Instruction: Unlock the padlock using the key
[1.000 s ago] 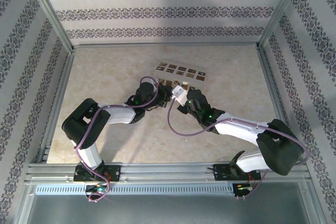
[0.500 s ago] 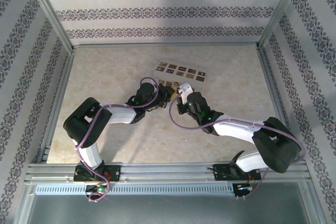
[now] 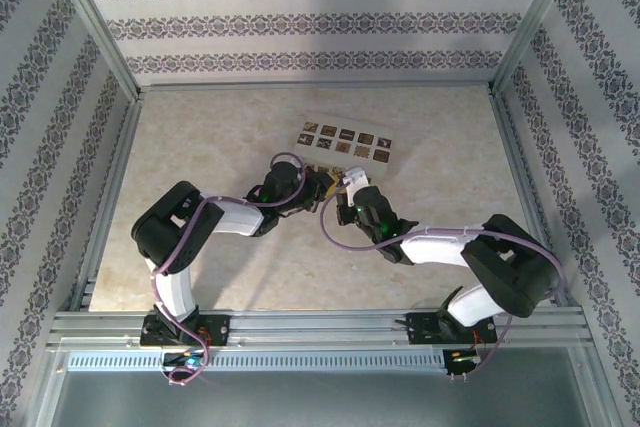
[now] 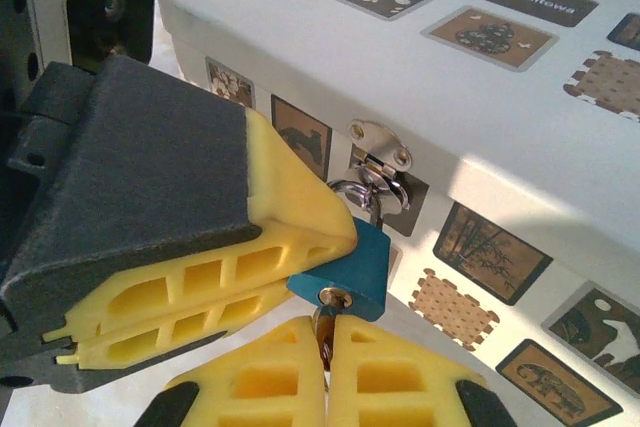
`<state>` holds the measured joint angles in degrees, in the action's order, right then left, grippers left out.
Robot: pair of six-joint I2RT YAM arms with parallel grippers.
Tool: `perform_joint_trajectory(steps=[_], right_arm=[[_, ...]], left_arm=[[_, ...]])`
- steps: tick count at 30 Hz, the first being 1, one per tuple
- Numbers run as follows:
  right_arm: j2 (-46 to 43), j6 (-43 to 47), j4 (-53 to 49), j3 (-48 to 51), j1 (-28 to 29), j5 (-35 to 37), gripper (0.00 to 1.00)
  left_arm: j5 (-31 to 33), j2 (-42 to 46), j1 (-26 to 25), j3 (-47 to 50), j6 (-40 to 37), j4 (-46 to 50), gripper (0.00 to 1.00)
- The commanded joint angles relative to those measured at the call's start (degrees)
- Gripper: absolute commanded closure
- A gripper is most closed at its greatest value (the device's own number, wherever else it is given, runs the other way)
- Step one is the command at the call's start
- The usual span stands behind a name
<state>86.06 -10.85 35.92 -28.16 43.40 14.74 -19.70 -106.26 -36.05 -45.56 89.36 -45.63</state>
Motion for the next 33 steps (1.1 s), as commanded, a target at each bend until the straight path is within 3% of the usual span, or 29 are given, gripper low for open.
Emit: perform_joint_trajectory(steps=[1, 5, 11, 16, 25, 33], right_arm=[[1.59, -2.24, 8.08, 0.94, 0.66, 1.95, 1.00], [3.85, -3.47, 10.13, 1.47, 0.81, 2.21, 1.00], [6.93, -6.30, 12.92, 2.34, 0.86, 2.75, 1.00], [8.55, -9.49, 15.23, 3.27, 0.78, 3.49, 1.00], [6.63, -15.34, 16.55, 4.44, -1.54, 1.08, 1.00], [3.13, -22.67, 16.59, 6.13, -4.24, -3.72, 1.00]], left_arm=[[-0.78, -1.18, -0.86, -0.03, -1.15, -3.07, 1.00], [-0.62, -2.43, -0.86, -0.07, -0.97, -3.30, 0.99], [0.19, -2.02, -0.34, 1.01, -3.23, -1.57, 0.80], [1.37, 0.88, 1.30, 3.83, -5.94, -0.98, 0.72], [6.74, 14.40, 5.14, 8.74, -16.05, 10.02, 0.59], [12.21, 27.58, 9.52, 13.15, -23.66, 20.17, 0.54]])
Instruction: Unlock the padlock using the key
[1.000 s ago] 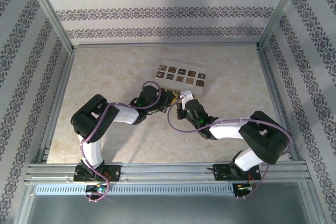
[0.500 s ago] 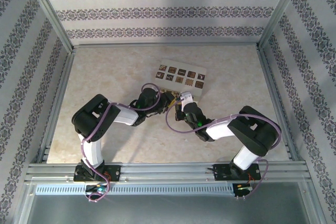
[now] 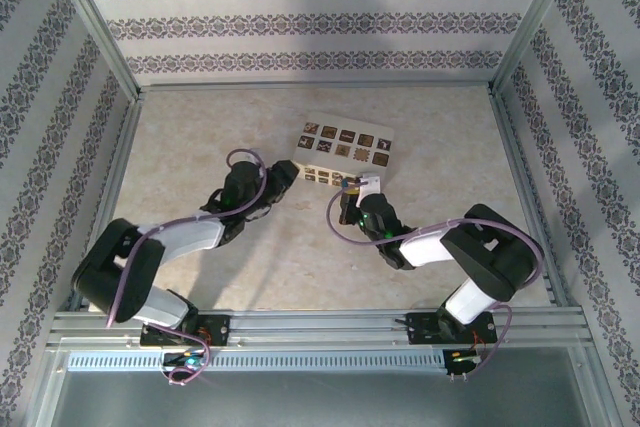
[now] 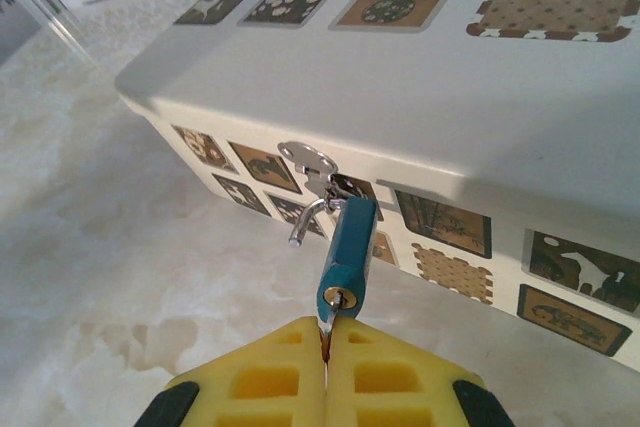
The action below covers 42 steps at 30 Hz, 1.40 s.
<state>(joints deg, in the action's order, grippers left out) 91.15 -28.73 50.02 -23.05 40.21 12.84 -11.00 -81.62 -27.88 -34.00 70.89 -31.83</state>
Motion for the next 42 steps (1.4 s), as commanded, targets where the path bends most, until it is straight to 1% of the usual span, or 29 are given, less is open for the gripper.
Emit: perform_joint_trajectory(steps=[1, 9, 15, 22, 28, 29, 32, 34, 42], right_arm=[[-2.34, -5.92, 2.60, 1.30, -1.39, -2.66, 1.00], [-2.62, -13.88, 3.83, 2.65, -3.98, -8.52, 1.00], [0.12, -21.37, 7.04, 3.01, -6.18, -12.79, 1.00], [3.43, -26.58, 8.47, 4.99, -6.48, -12.46, 1.00], [4.99, -27.60, 8.60, 5.07, -6.62, -12.11, 1.00], [5.15, -27.74, 8.56, 5.12, -6.63, -12.06, 0.99], [5.11, -28.22, 8.26, 5.54, -6.63, -10.76, 0.89], [4.53, -27.91, 8.21, 6.17, -6.63, -9.84, 0.85], [-2.40, -24.94, 2.14, 7.47, -6.94, -7.18, 0.65]], left_arm=[[4.27, 4.43, 1.71, 2.02, -5.97, 7.49, 0.53], [8.46, 13.00, 4.56, 3.54, -11.53, 15.91, 0.49], [9.76, 16.81, 6.44, 4.53, -12.78, 18.59, 0.47], [9.22, 17.88, 8.09, 4.93, -12.98, 19.27, 0.47], [7.42, 17.15, 9.41, 4.13, -14.23, 19.79, 0.44], [7.09, 16.96, 9.72, 3.90, -14.58, 20.03, 0.44], [5.53, 16.20, 10.52, 2.76, -15.39, 20.88, 0.43], [4.90, 16.12, 10.83, 2.36, -15.52, 20.94, 0.43], [3.80, 16.05, 12.27, 0.31, -17.30, 22.32, 0.41]])
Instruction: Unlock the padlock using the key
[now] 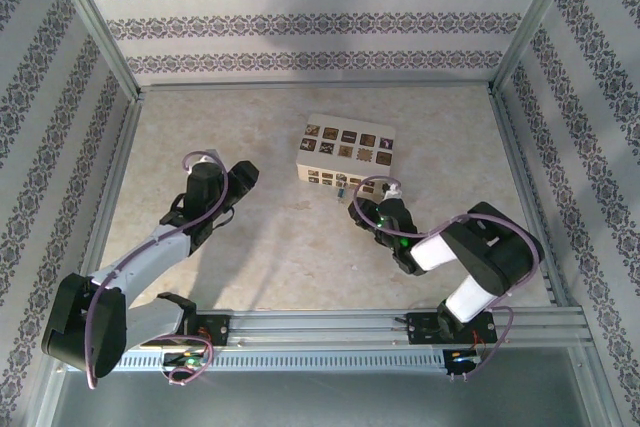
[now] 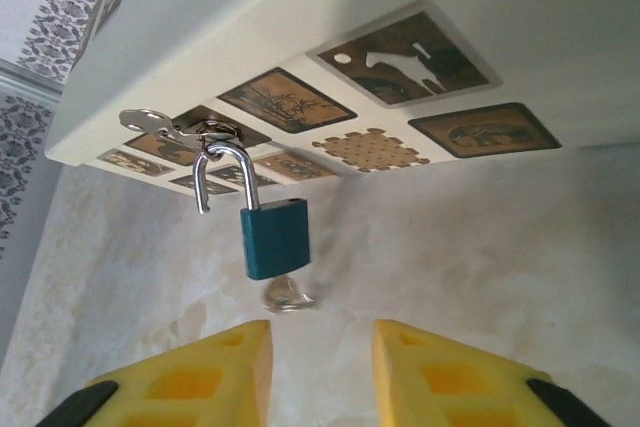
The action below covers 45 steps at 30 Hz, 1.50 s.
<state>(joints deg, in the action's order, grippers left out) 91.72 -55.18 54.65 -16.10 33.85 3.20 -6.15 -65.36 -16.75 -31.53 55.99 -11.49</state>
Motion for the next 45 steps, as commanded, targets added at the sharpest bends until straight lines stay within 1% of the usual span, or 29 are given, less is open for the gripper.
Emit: perform_joint_trajectory(steps=[1, 4, 6, 9, 11, 13, 16, 19, 20, 23, 25, 29, 34, 39, 45], right_arm=[[-4.18, 1.86, -3.84, 0.67, -0.75, 2.67, 0.64], [-7.90, 4.06, -7.99, 0.55, -1.31, 2.79, 0.60], [-10.74, 5.17, -11.50, 0.19, -2.03, 2.57, 0.55], [-14.64, 5.75, -14.78, 0.03, -4.69, -1.04, 0.41], [-16.74, 5.36, -15.71, -0.15, -7.26, -5.01, 0.29], [-18.07, 5.47, -16.86, -0.77, -9.46, -9.06, 0.19], [-19.28, 3.76, -18.87, -1.82, -11.87, -13.09, 0.09], [-19.17, 2.11, -19.14, -2.48, -13.16, -15.45, 0.03], [-18.84, 1.75, -19.15, -2.77, -13.40, -16.36, 0.02], [-17.37, 0.39, -19.34, -3.25, -13.77, -18.91, 0.02], [-16.22, -0.47, -19.32, -5.53, -13.85, -20.38, 0.02], [-13.25, -1.86, -18.89, -7.49, -14.40, -22.87, 0.02], [-10.57, -2.22, -18.74, -10.26, -15.02, -24.53, 0.02], [-7.47, -3.58, -18.44, -12.44, -16.95, -27.36, 0.02], [-5.18, -0.80, -19.85, -15.41, -19.44, -30.72, 0.02]], left_arm=[[-1.30, -0.37, 1.48, -2.68, -2.75, 2.23, 0.40], [-2.77, -1.50, 2.15, -3.93, -3.75, 2.34, 0.37], [-4.88, -3.15, 2.63, -5.39, -5.15, 2.13, 0.34], [-9.85, -7.47, 3.20, -9.53, -8.64, 3.38, 0.30], [-14.01, -11.91, 3.38, -13.92, -11.48, 5.68, 0.27], [-18.12, -16.63, 3.40, -18.64, -14.30, 8.40, 0.26], [-23.20, -24.20, 3.39, -25.67, -17.84, 12.08, 0.25], [-26.05, -30.90, 3.40, -31.63, -20.22, 15.07, 0.25], [-27.05, -32.92, 3.40, -33.36, -20.67, 15.42, 0.25], [-30.12, -38.55, 3.40, -38.24, -21.25, 16.14, 0.26], [-31.33, -41.77, 3.31, -41.15, -21.53, 16.84, 0.26], [-32.04, -47.00, 3.36, -45.00, -20.40, 15.46, 0.26], [-34.32, -52.69, 2.84, -50.03, -20.67, 17.27, 0.27], [-34.12, -53.23, 2.44, -48.24, -20.29, 16.63, 0.30], [-33.65, -49.92, 2.46, -40.67, -19.75, 15.16, 0.32]])
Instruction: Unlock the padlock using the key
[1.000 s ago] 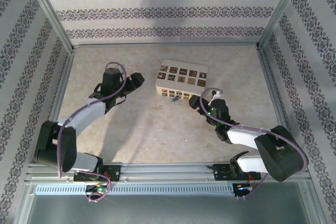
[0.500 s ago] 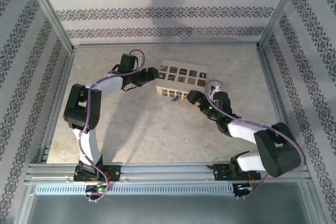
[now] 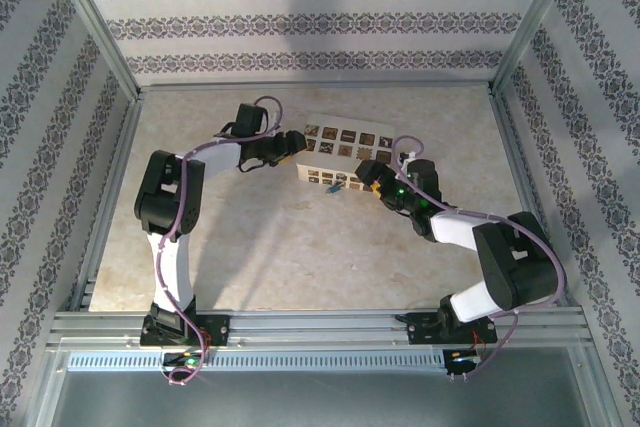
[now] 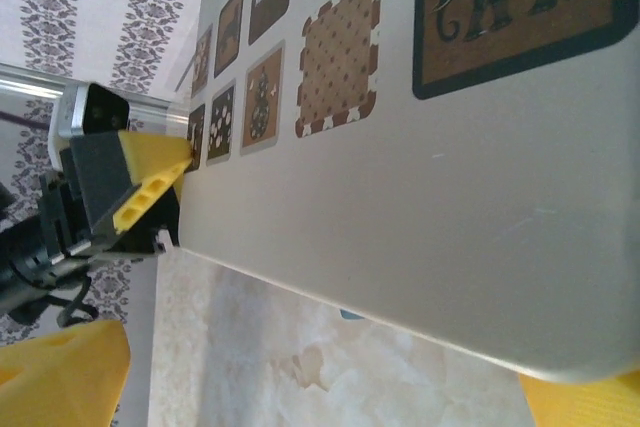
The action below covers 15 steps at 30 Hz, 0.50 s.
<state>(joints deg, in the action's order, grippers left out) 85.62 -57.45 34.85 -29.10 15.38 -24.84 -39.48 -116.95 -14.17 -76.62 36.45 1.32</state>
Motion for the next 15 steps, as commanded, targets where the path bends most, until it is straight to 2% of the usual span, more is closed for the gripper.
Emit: perform_joint_trajectory(steps=[1, 8, 15], right_arm=[[1.32, 2.25, -0.51, -3.19, -1.16, -3.12, 0.02], [5.69, 7.58, -1.19, -8.08, -1.87, -7.21, 0.01], [7.45, 10.13, 0.99, -9.63, -2.11, -6.94, 0.02]], left_arm=[[-0.28, 2.62, -0.15, 6.56, 0.47, 1.21, 0.32], [-0.51, 10.26, -0.20, 20.21, 5.56, -7.53, 0.34], [2.03, 17.28, -0.54, 28.27, 9.11, -11.45, 0.34]])
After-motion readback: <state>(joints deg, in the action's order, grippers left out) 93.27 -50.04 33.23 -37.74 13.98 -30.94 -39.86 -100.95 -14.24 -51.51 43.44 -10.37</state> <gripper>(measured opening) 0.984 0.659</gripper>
